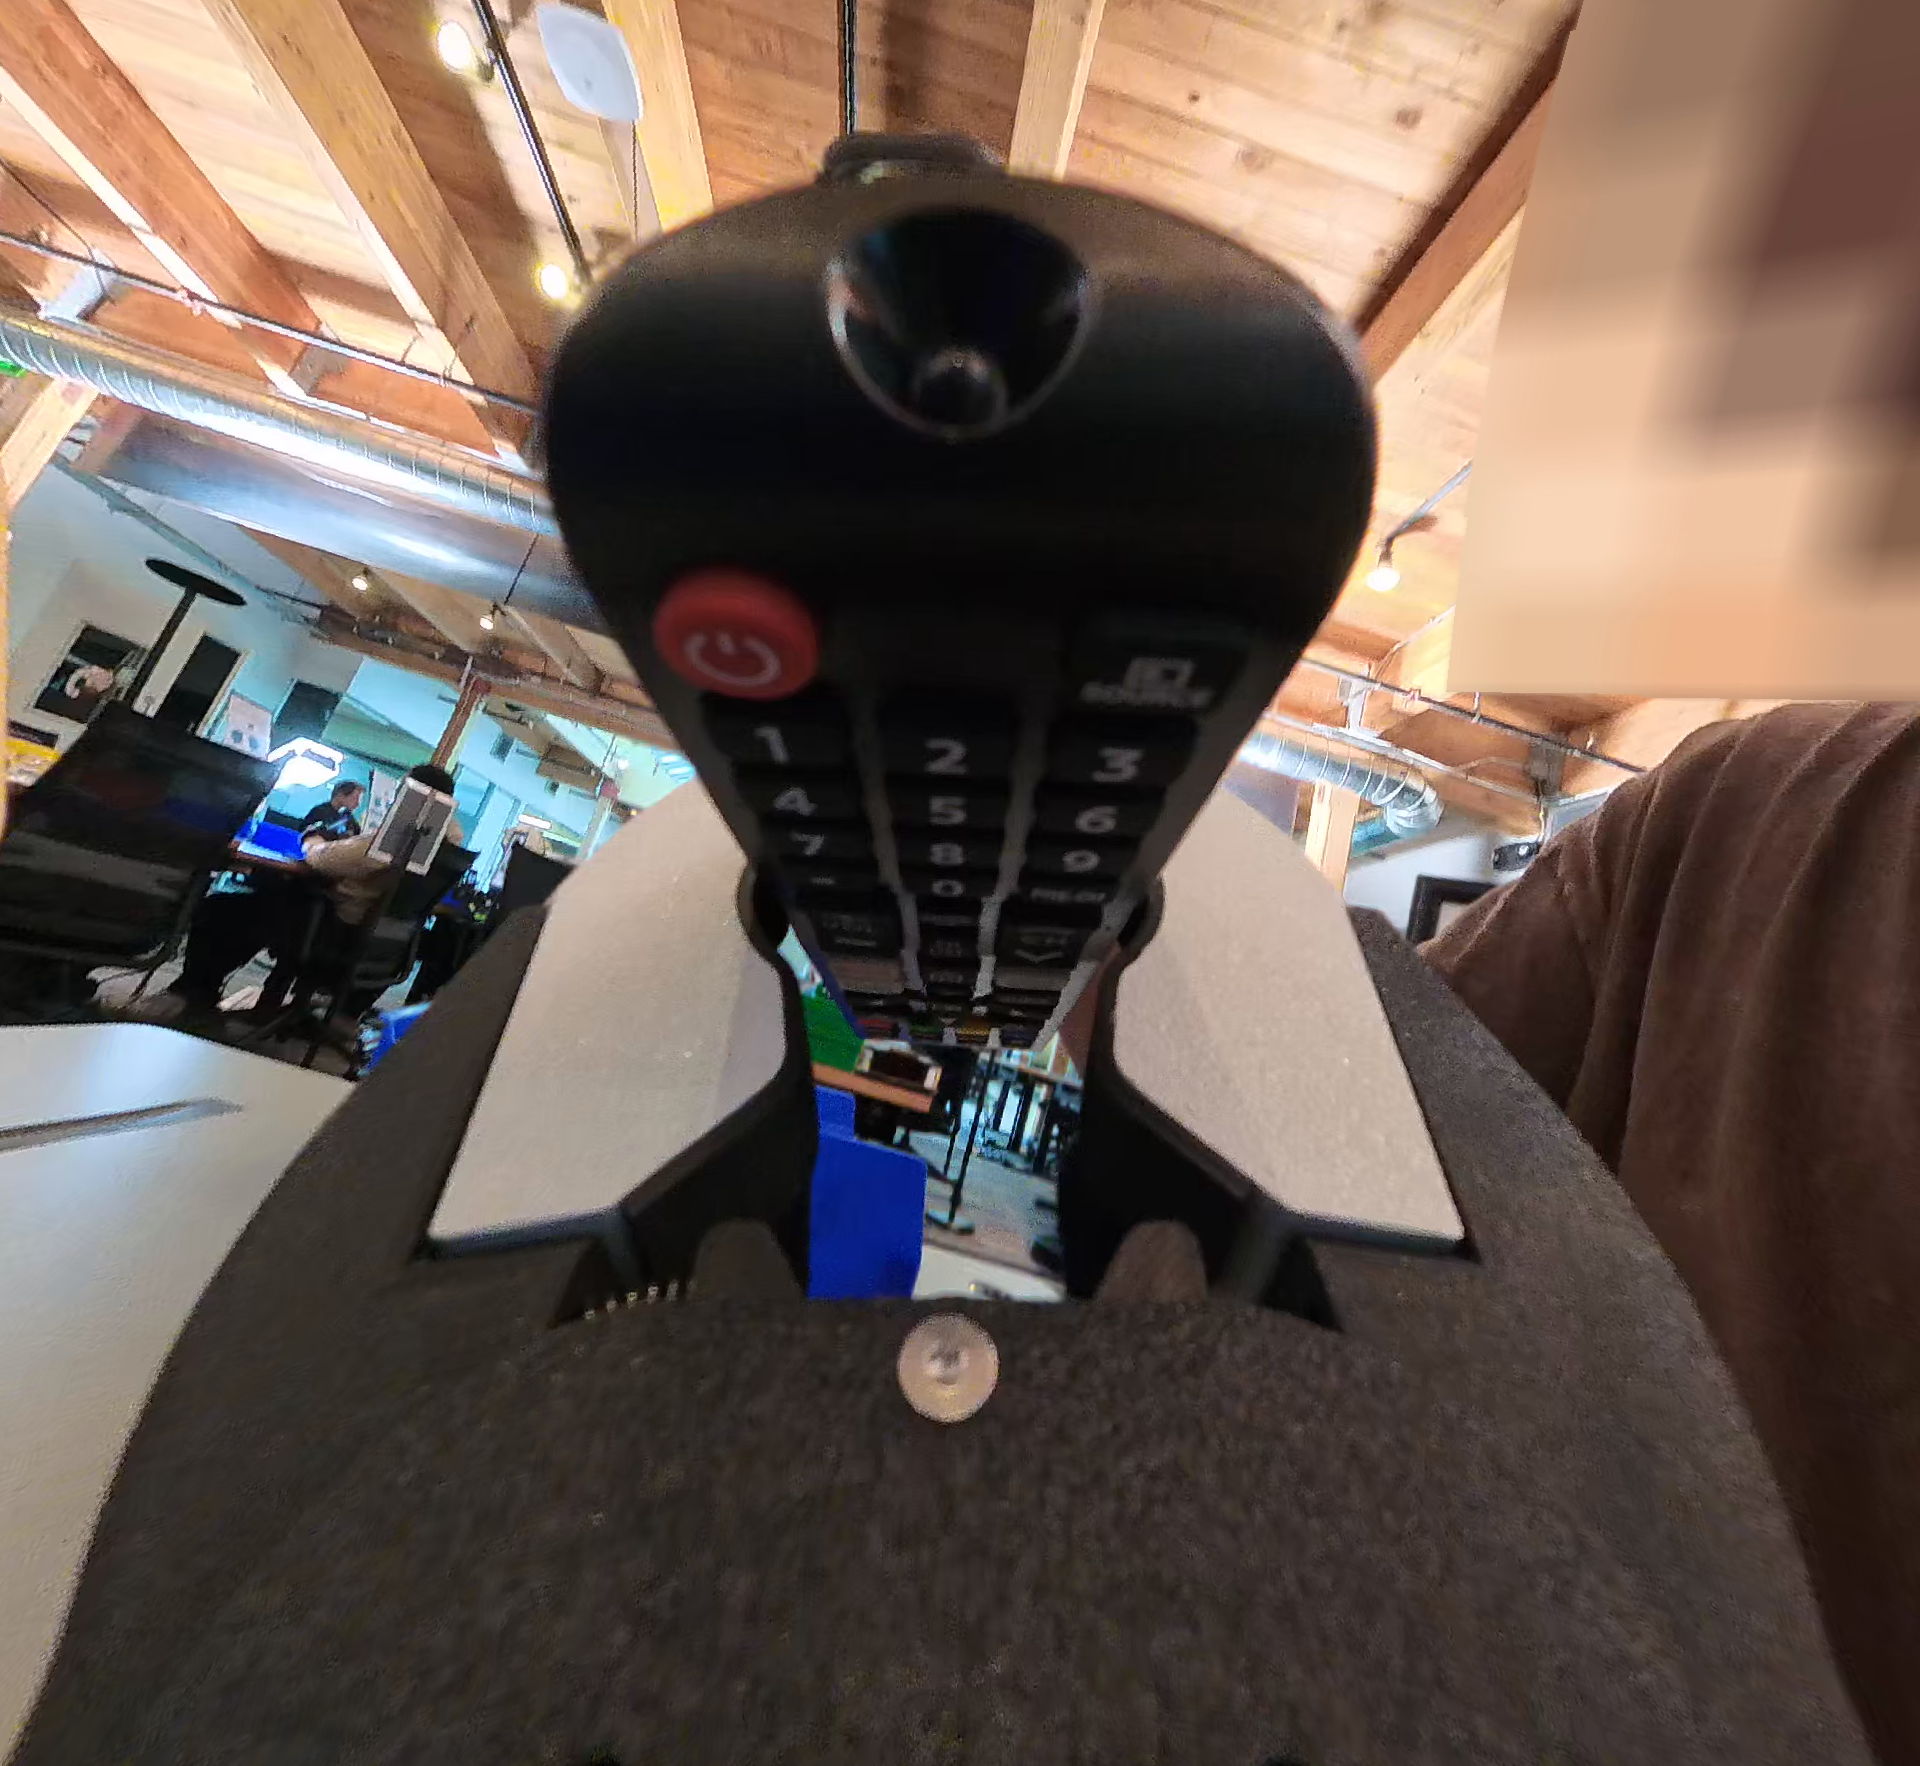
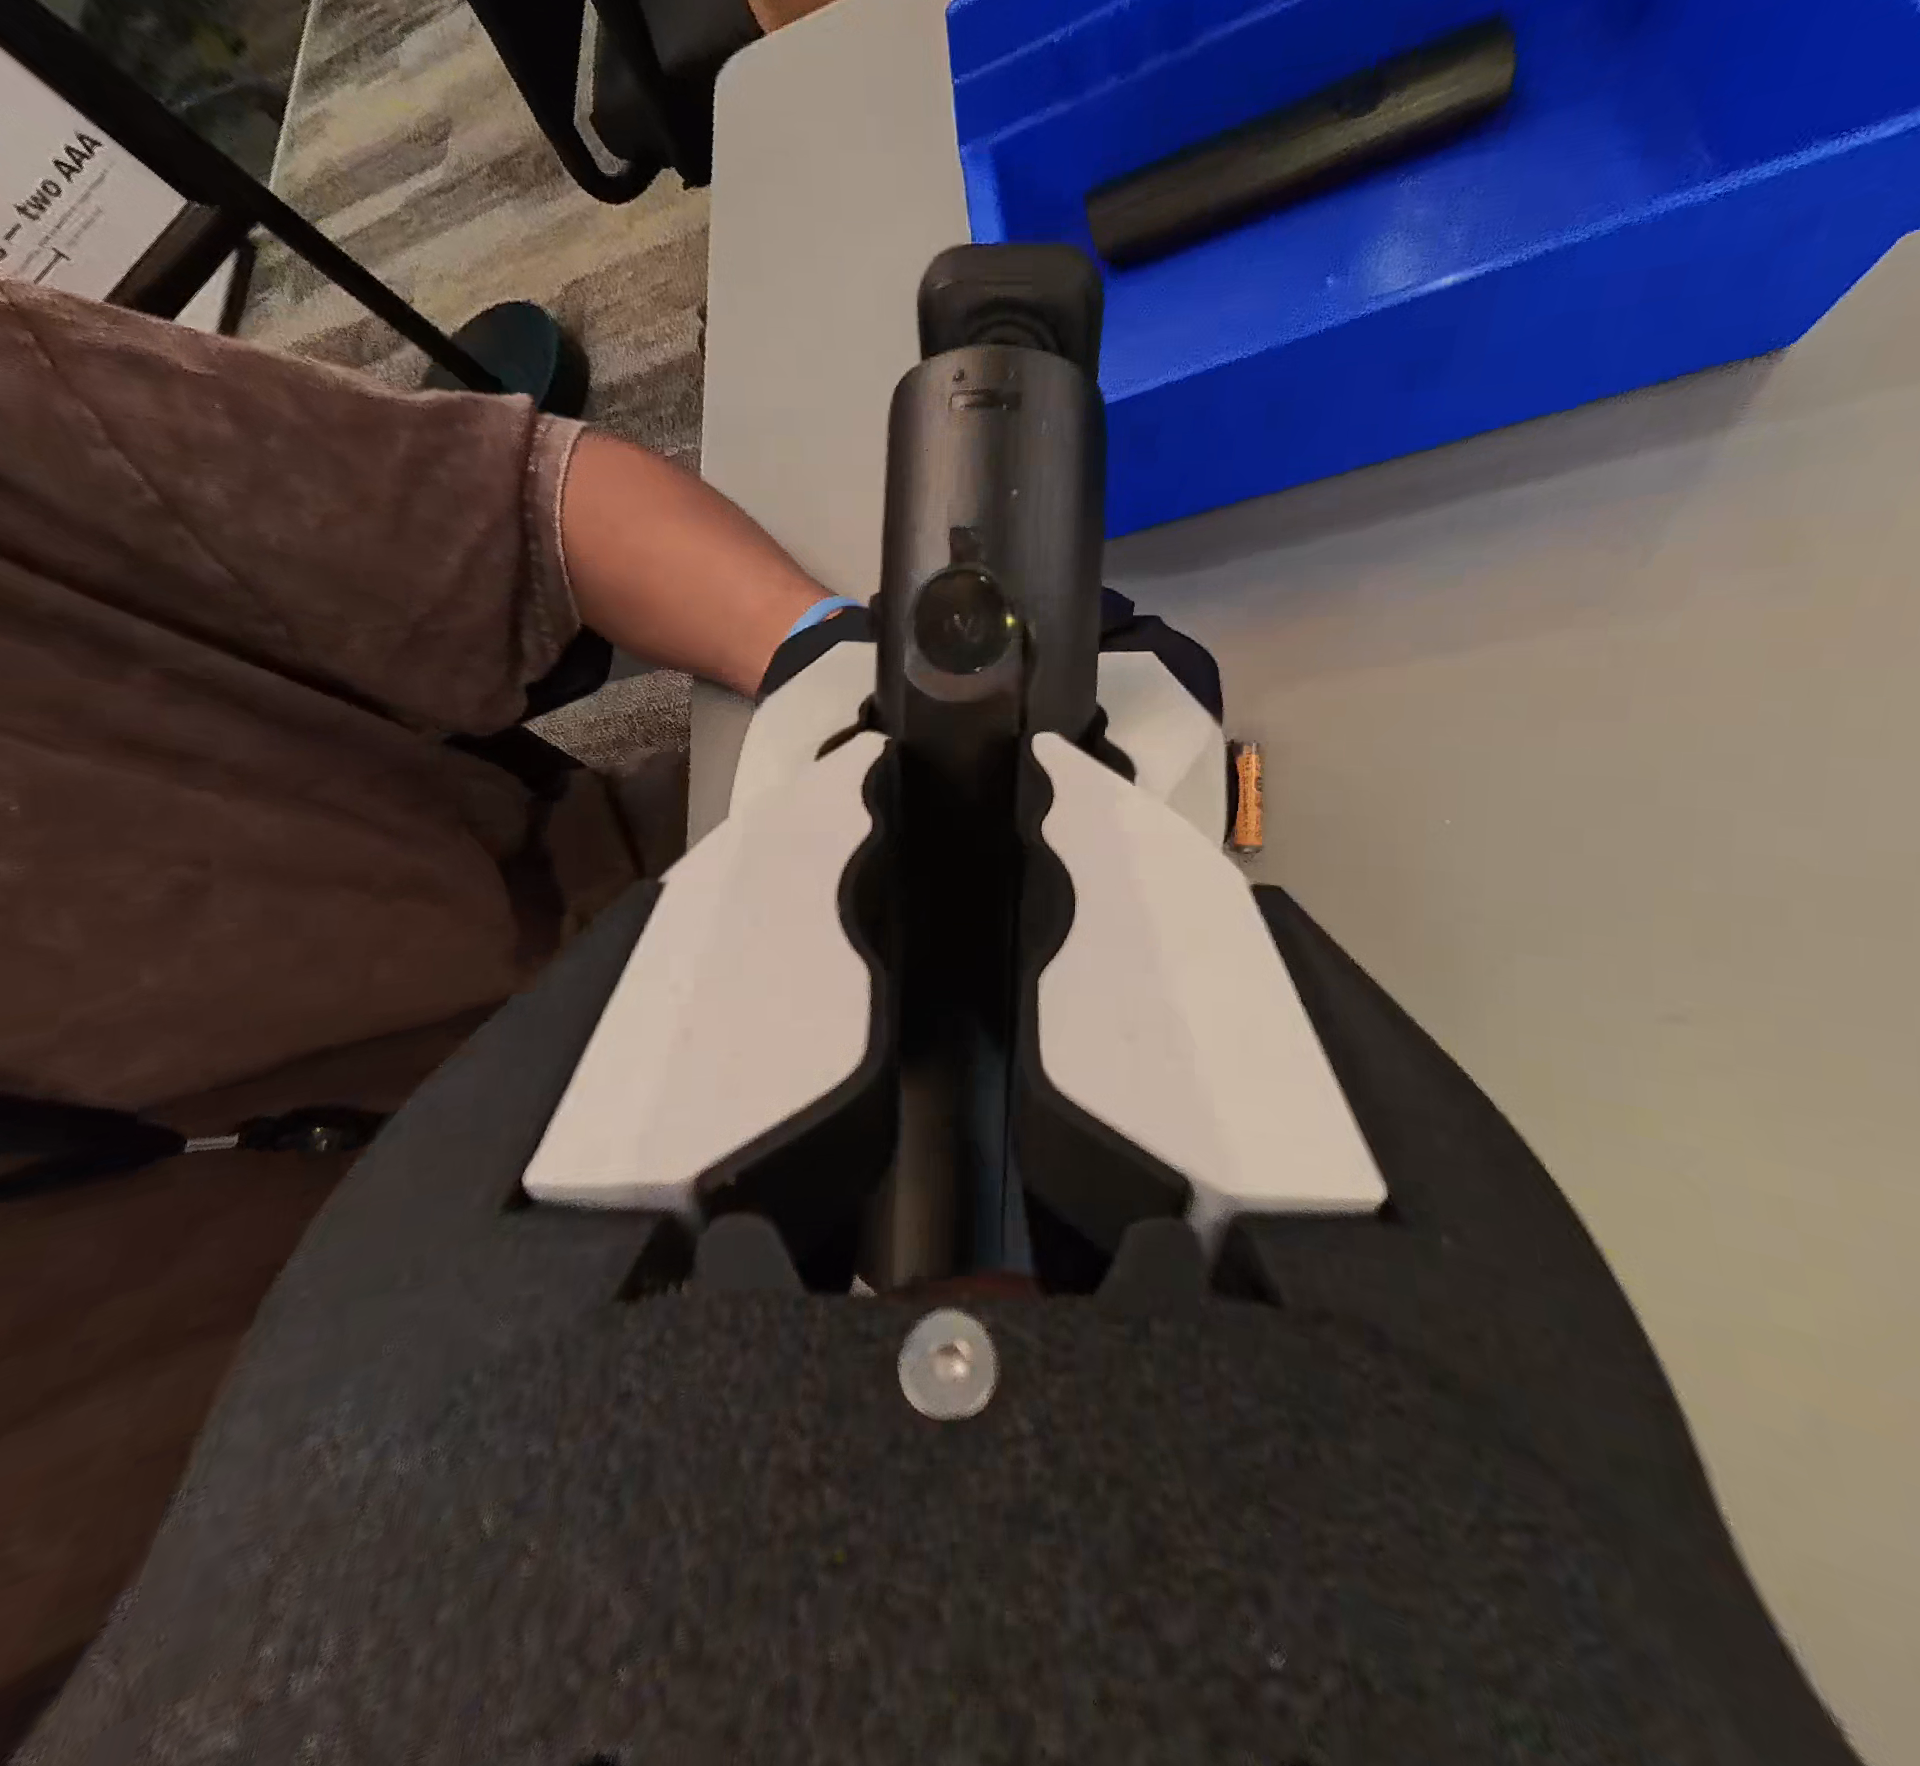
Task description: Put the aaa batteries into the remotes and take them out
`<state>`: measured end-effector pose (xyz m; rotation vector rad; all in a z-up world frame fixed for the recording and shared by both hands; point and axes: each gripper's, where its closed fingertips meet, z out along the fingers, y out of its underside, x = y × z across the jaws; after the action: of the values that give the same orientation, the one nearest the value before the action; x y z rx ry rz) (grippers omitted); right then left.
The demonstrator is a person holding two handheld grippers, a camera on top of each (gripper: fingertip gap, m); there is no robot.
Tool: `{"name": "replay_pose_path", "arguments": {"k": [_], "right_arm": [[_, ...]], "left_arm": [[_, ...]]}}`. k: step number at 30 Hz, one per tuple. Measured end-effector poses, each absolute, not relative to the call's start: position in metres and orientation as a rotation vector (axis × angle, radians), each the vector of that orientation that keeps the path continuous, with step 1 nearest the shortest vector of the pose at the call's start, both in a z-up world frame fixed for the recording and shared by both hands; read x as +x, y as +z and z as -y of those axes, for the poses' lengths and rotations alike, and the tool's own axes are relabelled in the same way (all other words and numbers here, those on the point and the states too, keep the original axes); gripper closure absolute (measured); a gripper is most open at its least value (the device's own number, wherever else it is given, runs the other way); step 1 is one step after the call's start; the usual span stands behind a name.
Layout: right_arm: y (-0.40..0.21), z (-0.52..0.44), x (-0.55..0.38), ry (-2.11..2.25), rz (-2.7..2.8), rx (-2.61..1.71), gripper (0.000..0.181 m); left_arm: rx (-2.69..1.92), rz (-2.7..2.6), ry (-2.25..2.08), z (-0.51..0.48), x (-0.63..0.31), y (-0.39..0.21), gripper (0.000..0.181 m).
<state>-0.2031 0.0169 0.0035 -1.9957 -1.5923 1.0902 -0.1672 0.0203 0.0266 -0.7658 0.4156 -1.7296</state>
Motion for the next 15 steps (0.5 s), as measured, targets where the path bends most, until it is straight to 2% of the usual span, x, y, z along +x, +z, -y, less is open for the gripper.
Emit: {"name": "replay_pose_path", "arguments": {"k": [11,15], "right_arm": [[0.028,-0.011,-0.228,1.130,1.636,-2.004,0.158],[0.050,-0.019,-0.221,1.016,1.582,-1.924,0.150]], "left_arm": [[-0.657,-0.349,-1.773,-0.016,-0.197,0.051,0.121],[-0.638,-0.345,-1.769,-0.014,-0.202,0.055,0.121]]}}
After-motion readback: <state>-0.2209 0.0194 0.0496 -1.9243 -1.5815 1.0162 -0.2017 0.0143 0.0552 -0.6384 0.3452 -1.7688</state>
